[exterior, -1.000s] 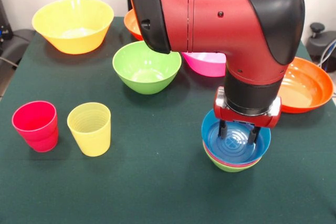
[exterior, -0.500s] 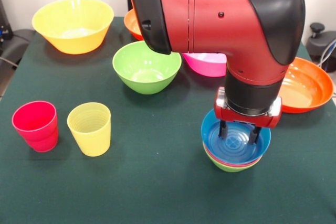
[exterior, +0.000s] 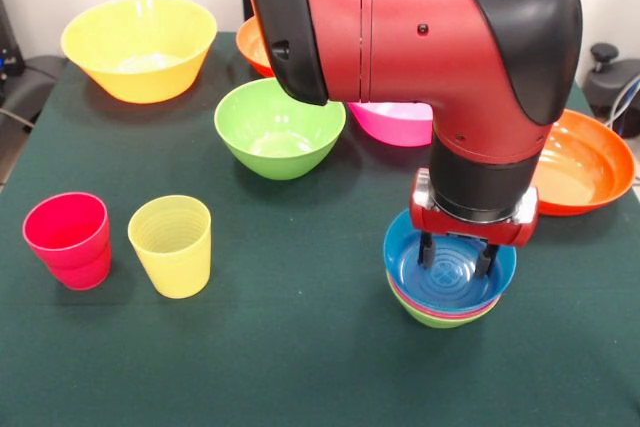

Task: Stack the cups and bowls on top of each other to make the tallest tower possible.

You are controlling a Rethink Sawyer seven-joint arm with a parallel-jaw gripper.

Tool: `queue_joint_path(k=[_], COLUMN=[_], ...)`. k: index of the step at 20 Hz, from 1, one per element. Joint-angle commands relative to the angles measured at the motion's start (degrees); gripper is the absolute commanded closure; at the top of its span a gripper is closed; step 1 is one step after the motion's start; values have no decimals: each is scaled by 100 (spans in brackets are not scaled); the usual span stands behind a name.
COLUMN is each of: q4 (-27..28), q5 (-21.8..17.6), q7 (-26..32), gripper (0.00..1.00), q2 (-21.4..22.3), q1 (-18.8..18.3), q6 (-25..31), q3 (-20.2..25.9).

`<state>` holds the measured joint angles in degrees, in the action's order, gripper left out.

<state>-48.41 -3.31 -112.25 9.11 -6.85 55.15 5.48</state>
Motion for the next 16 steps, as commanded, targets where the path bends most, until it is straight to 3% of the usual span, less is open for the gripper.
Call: queue_joint_path(k=[1,16], q4=[-405,-273], q5=[-447,-481], q7=[1077,1164], gripper=[0,0], q2=[-358,-366], q1=[-136,-151], q6=[-456,-397], q3=[530,534])
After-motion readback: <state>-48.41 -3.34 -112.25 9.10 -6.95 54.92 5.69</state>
